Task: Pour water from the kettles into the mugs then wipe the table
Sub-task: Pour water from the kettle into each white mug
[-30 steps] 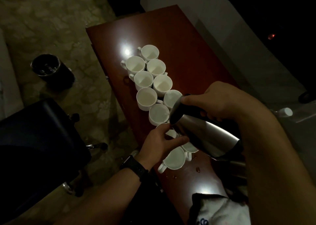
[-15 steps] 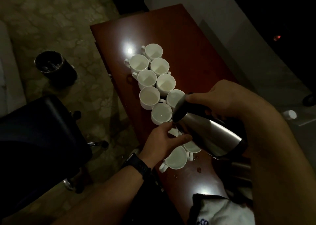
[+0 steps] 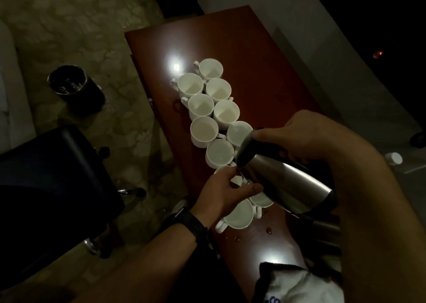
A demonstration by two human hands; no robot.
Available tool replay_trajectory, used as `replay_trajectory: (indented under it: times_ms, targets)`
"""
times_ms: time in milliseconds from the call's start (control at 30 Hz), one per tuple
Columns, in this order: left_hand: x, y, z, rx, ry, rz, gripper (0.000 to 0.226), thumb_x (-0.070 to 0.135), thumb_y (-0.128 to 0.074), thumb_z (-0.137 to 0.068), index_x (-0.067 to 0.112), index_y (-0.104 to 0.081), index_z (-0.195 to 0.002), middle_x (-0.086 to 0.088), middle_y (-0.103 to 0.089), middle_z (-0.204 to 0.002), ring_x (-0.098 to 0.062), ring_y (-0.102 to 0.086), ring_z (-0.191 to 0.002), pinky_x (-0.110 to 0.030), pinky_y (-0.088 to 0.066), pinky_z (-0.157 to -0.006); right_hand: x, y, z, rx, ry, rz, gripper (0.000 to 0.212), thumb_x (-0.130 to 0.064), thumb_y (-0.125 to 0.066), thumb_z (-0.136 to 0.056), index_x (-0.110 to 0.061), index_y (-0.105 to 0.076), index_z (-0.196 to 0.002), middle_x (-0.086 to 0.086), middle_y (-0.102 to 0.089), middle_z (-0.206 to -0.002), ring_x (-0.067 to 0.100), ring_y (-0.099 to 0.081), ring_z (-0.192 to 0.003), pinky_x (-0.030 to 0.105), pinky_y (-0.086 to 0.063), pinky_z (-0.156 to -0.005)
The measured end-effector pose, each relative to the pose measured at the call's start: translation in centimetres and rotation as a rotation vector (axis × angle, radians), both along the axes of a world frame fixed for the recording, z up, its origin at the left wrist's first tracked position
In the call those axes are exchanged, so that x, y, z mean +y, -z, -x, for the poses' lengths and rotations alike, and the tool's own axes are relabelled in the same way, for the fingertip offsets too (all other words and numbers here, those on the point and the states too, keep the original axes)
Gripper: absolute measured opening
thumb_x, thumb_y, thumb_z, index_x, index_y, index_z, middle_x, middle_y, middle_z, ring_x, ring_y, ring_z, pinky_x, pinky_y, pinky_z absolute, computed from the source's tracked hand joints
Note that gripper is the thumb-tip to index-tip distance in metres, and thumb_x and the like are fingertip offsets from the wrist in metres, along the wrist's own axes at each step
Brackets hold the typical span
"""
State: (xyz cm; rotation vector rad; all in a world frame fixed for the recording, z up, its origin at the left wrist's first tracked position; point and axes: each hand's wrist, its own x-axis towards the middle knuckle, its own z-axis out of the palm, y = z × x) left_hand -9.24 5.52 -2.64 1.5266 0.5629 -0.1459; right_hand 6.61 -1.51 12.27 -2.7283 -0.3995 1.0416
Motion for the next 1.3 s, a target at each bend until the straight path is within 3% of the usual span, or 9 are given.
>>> replay_trajectory:
  times_ms: [333, 467, 567, 833, 1000, 1133, 1300]
  targets:
    - [0.4, 0.5, -0.1, 0.017, -0.014, -0.026, 0.042, 0.074, -0.068, -0.064, 0.057, -0.063, -0.103, 0.015, -0.069, -0.114, -0.011, -0.072, -0.089, -0.035, -0.059, -0.082, 1.2, -0.3, -0.1, -0.018, -0.045, 0.02, 0.056, -0.069, -0.072, -0.076, -0.015, -0.071, -0.062, -0.004, -0.056, -0.04, 0.017, -0.056, -0.053, 0.028, -0.042, -0.054]
    - [0.4, 0.6, -0.1, 0.053, -0.024, -0.02, 0.048, 0.052, -0.079, -0.081, 0.033, -0.068, -0.124, 0.009, -0.071, -0.116, -0.014, -0.073, -0.089, -0.043, -0.06, -0.087, 1.7, -0.2, -0.2, -0.024, -0.073, 0.036, 0.058, -0.071, -0.071, -0.074, -0.014, -0.072, -0.063, 0.004, -0.061, -0.057, 0.018, -0.054, -0.056, 0.032, -0.042, -0.057]
    - [0.4, 0.5, -0.3, 0.062, -0.027, -0.015, 0.048, 0.047, -0.079, -0.085, 0.027, -0.068, -0.127, 0.006, -0.072, -0.116, -0.016, -0.073, -0.09, -0.043, -0.059, -0.088, 2.1, -0.3, -0.3, -0.029, -0.102, 0.047, 0.056, -0.07, -0.071, -0.076, -0.014, -0.071, -0.065, 0.004, -0.062, -0.059, 0.018, -0.055, -0.056, 0.031, -0.042, -0.056]
    - [0.3, 0.5, -0.3, 0.061, -0.046, 0.018, 0.038, 0.045, -0.079, -0.086, 0.033, -0.067, -0.12, 0.005, -0.072, -0.115, -0.02, -0.072, -0.092, -0.046, -0.059, -0.09, 2.8, -0.4, -0.3, -0.053, -0.133, 0.07, 0.055, -0.067, -0.073, -0.077, -0.015, -0.07, -0.061, 0.002, -0.06, -0.053, 0.018, -0.054, -0.053, 0.028, -0.04, -0.052]
    - [0.4, 0.7, -0.3, 0.048, -0.057, 0.028, 0.041, 0.045, -0.079, -0.086, 0.029, -0.069, -0.122, 0.005, -0.073, -0.112, -0.021, -0.073, -0.088, -0.043, -0.059, -0.086, 3.1, -0.6, -0.2, -0.044, -0.133, 0.07, 0.055, -0.067, -0.072, -0.079, -0.015, -0.068, -0.06, -0.005, -0.052, -0.035, 0.016, -0.053, -0.049, 0.026, -0.037, -0.049]
    - [0.4, 0.8, -0.4, 0.036, -0.058, 0.022, 0.034, 0.044, -0.079, -0.086, 0.034, -0.067, -0.115, 0.004, -0.075, -0.104, -0.025, -0.073, -0.084, -0.042, -0.059, -0.082, 3.2, -0.6, -0.2, -0.058, -0.141, 0.082, 0.056, -0.068, -0.072, -0.078, -0.015, -0.069, -0.06, -0.008, -0.052, -0.034, 0.015, -0.052, -0.047, 0.025, -0.037, -0.048]
    - [0.5, 0.9, -0.3, 0.029, -0.064, 0.036, 0.041, 0.043, -0.079, -0.086, 0.027, -0.068, -0.122, 0.001, -0.076, -0.103, -0.026, -0.074, -0.085, -0.046, -0.06, -0.085, 3.7, -0.5, -0.3, -0.055, -0.142, 0.092, 0.057, -0.068, -0.071, -0.078, -0.016, -0.067, -0.056, -0.008, -0.052, -0.034, 0.013, -0.052, -0.044, 0.024, -0.036, -0.046]
